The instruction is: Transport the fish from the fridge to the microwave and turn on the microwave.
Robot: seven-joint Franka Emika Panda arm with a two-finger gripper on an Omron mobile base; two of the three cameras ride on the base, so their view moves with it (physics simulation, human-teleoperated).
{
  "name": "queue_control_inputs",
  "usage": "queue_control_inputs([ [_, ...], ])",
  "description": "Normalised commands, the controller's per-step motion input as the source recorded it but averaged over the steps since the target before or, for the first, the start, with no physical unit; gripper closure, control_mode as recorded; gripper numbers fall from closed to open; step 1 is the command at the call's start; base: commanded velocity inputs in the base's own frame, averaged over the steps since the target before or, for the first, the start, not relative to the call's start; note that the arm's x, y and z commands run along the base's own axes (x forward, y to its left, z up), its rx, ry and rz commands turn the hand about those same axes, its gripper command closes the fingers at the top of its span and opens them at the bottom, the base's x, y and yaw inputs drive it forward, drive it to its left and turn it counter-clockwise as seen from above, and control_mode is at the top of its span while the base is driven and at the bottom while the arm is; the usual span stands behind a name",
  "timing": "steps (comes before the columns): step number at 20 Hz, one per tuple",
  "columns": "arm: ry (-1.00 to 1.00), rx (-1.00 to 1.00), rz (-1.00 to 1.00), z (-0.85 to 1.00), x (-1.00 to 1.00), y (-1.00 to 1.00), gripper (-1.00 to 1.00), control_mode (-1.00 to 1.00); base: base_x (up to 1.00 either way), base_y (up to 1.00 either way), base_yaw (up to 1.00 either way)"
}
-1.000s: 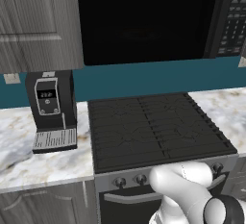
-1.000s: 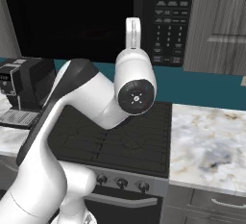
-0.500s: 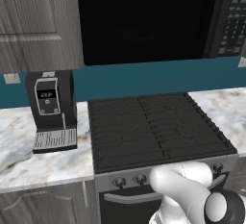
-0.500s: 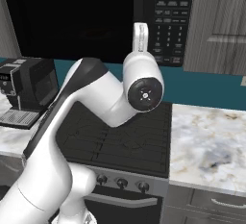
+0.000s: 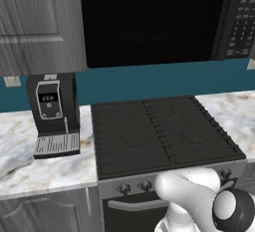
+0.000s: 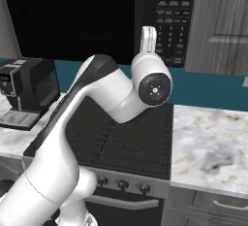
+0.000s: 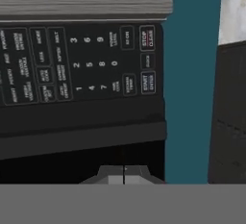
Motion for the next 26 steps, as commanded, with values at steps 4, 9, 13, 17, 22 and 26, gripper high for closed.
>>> queue_control_inputs([
  [4,0.02,0.02,0.00,-0.18,0.30,-0.04,1.00,-1.00,0.00,0.00,0.00],
  [9,0.00,0.04,0.00,-0.11,0.33,-0.05,1.00,-1.00,0.00,0.00,0.00],
  [13,0.00,0.04,0.00,-0.14,0.31,-0.07,1.00,-1.00,0.00,0.00,0.00],
  [17,0.00,0.02,0.00,-0.21,0.32,-0.06,1.00,-1.00,0.00,0.00,0.00],
  [22,0.00,0.02,0.00,-0.17,0.26,-0.08,1.00,-1.00,0.00,0.00,0.00],
  [26,0.00,0.03,0.00,-0.11,0.24,-0.11,1.00,-1.00,0.00,0.00,0.00],
])
